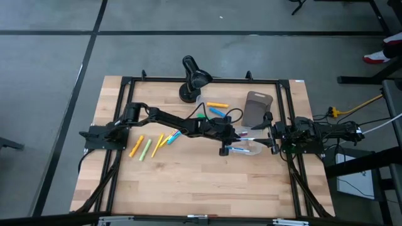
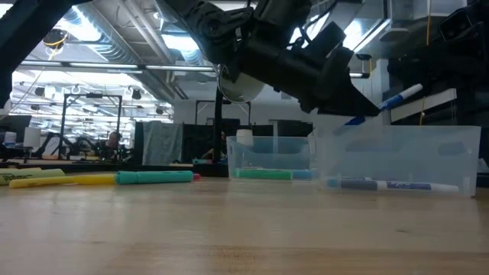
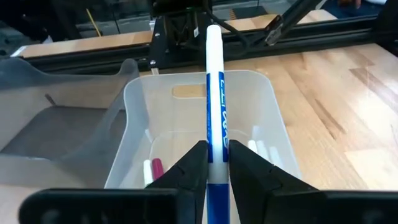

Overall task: Pick & Place Markers
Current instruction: Put the dark blue marker pen into the bottom transparent bin, then put the light blue highlighter pen into the top transparent bin

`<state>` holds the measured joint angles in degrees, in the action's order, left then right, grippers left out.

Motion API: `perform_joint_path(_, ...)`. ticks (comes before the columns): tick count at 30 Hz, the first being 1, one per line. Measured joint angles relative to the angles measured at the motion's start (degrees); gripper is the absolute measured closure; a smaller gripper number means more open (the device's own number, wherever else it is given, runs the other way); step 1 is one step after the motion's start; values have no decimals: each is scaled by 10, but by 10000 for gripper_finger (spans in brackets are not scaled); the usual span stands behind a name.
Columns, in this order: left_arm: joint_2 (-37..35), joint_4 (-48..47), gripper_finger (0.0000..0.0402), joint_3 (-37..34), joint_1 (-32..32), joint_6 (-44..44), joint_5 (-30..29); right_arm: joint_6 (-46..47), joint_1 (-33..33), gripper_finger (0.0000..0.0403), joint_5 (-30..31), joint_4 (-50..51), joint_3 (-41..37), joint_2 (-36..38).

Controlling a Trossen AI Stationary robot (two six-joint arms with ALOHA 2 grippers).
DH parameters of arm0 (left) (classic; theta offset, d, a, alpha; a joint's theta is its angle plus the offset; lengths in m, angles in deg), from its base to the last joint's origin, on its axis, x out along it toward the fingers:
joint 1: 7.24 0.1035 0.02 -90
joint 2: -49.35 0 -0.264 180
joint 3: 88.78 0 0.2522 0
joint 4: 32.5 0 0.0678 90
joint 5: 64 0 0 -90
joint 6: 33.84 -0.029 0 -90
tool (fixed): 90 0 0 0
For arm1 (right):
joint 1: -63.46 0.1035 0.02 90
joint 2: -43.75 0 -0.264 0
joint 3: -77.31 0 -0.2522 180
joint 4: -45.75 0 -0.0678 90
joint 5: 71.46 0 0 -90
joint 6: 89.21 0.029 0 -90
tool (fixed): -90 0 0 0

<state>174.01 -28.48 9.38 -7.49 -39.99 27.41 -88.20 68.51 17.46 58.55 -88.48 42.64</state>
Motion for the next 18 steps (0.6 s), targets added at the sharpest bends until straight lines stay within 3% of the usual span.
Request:
perform_joint_path(12, 0, 9, 323, 0, -4, 39, -27, 0, 0, 159, 0, 0, 0, 0)
perform_joint_path(18, -12, 12, 302, 0, -15, 4, -46, 0, 0, 159, 0, 0, 0, 0)
